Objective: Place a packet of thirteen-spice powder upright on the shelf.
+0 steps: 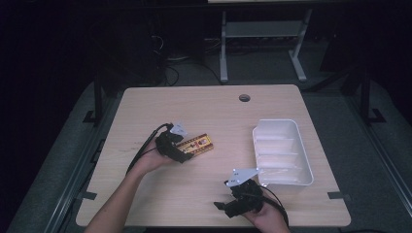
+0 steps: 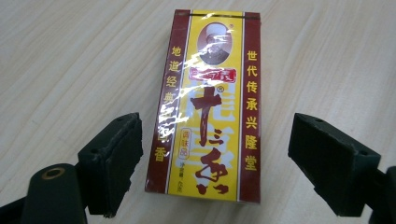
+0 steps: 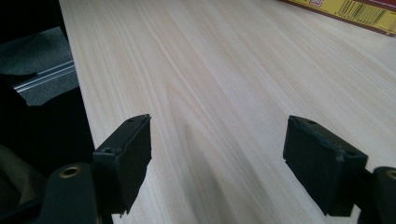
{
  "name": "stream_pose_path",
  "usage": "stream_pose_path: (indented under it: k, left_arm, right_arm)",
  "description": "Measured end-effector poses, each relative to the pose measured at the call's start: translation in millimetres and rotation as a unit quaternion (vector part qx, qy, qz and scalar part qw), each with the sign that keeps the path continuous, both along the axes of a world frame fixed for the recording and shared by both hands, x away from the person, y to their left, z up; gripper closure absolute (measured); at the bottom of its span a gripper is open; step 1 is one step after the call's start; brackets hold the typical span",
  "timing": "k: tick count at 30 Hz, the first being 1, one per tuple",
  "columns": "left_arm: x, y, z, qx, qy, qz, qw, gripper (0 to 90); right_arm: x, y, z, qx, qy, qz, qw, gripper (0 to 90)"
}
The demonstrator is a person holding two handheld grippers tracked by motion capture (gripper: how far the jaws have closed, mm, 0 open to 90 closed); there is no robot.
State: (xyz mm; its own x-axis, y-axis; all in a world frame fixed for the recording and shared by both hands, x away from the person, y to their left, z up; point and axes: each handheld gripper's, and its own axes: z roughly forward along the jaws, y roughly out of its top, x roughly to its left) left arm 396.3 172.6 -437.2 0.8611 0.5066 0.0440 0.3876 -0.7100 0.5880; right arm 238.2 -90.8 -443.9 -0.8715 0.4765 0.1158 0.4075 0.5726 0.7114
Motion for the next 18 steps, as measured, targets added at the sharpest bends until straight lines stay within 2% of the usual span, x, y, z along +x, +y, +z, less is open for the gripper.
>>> stream_pose_path:
  k: [14, 15, 18]
  left_arm:
    - [9.7, -12.6, -8.8, 0.026, 0.003, 0.0, 0.9997, 18.1]
    - [11.2, -12.3, -11.0, 0.026, 0.01, 0.002, 0.9996, 18.5]
    - [12.4, -11.7, -12.7, 0.028, 0.01, 0.004, 0.9995, 20.5]
  right_arm:
    - [0.7, 0.0, 1.6, 0.005, 0.0, 0.0, 1.0, 22.4]
    - [0.6, -0.2, 1.7, 0.006, 0.0, 0.0, 1.0, 22.4]
    - [0.7, -0.1, 1.8, 0.005, -0.001, 0.0, 1.0, 22.4]
